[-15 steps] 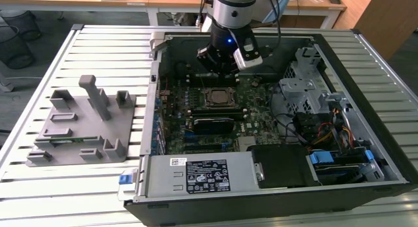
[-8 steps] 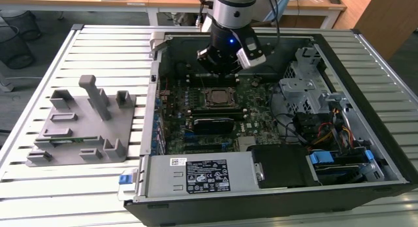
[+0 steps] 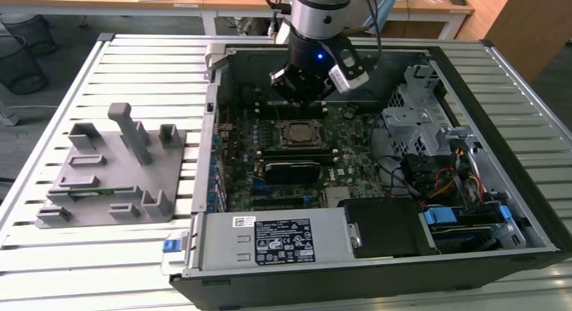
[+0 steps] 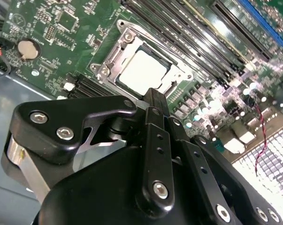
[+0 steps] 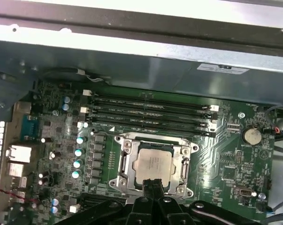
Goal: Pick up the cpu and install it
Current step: 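Install the first cpu locking lever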
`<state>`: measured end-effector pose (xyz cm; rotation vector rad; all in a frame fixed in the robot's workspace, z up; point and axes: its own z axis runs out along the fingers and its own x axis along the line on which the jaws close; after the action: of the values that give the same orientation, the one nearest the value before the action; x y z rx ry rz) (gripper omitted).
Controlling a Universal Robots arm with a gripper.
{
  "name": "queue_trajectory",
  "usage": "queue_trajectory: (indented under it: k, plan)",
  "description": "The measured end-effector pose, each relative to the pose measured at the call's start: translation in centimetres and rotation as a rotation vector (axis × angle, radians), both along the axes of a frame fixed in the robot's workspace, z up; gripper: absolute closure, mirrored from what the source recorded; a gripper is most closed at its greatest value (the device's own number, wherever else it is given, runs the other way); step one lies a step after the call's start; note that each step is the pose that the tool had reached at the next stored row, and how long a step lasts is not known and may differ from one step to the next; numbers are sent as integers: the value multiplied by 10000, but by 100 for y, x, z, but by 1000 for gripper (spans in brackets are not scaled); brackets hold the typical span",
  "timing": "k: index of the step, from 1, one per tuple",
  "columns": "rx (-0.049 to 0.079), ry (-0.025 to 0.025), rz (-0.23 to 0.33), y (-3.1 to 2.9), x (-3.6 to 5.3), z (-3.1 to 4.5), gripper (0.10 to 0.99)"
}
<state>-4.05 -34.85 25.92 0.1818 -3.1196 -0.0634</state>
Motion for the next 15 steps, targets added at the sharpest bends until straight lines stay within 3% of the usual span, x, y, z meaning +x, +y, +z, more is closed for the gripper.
queue_trajectory:
  k: [2,3,8,15]
  plan:
    - [-2,-146,94,0,0,0,980]
    - [-1,-191,99,0,0,-2,980]
    - [-4,-200,32,5,-10,-6,980]
    - [-2,-202,11,5,-110,-7,980]
